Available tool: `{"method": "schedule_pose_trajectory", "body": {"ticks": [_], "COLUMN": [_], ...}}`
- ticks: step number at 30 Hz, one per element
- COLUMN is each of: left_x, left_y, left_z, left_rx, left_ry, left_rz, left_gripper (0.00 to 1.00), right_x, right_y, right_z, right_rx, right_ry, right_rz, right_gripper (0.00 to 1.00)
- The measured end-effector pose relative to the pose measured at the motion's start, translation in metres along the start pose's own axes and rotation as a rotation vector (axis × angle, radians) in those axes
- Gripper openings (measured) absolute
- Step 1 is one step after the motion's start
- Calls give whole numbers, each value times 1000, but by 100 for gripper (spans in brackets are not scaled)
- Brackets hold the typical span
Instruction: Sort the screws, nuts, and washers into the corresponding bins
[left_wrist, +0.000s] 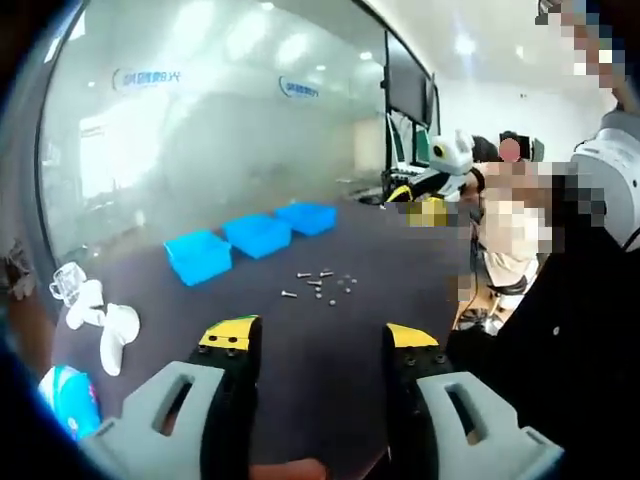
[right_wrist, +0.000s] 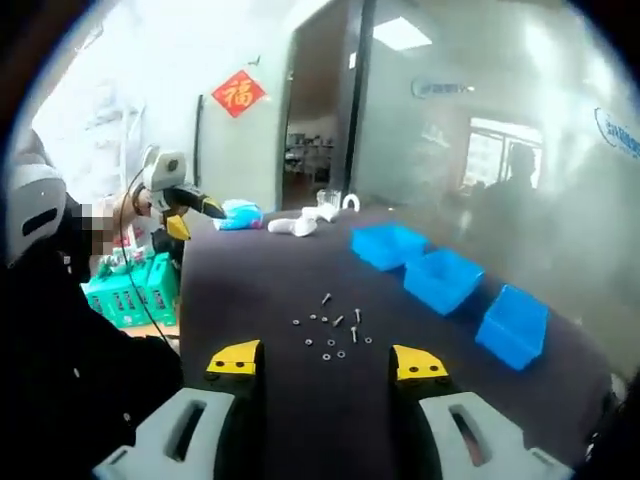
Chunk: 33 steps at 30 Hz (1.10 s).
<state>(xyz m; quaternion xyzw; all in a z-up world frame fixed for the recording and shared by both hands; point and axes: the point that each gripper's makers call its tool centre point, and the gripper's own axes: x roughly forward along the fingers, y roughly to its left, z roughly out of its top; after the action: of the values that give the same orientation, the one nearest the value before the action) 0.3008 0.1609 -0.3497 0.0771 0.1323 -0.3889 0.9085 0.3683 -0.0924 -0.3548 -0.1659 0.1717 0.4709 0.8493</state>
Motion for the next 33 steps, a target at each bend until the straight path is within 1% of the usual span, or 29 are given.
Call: {"method": "schedule_pose_trajectory", "body": {"ticks": [5,7,10,12,14,16,22,26,33], "left_x": [-1,-1,-2,-2,-2,-3,-6,-7,-9], "left_y": [1,3,3,3,3,4,6,6,7], "left_z": [0,-2,-4,-5,-7,-8,-9,-9,-10], "left_rx": [-1,3,-5,-10,-12,-19,-25,-28,-36], "left_ry": [-7,-3,-5,-5,-2,-3,-7,-10,-16], "left_rz": [4,16,19,20,26,29,37,41,47], "left_gripper": [48,48,48,48,48,48,48,48,48], "right_x": [24,31,41,47,55,59,71,76,85], "right_y": [-11,-14,-17,-16,-19,-19,-23,-21,-18], "right_z": [2,1,2,-1,-5,-11,-16,-16,-19], "right_rx": [8,-9,-11,-16,-21,-17,-16,-10,-37], "right_ry": [58,92,109,138,164,198,247,267,313], "right_rz": [34,46,61,82,89,105,118,123,132], "right_gripper": [44,44,42,41,41,41,41,41,41]}}
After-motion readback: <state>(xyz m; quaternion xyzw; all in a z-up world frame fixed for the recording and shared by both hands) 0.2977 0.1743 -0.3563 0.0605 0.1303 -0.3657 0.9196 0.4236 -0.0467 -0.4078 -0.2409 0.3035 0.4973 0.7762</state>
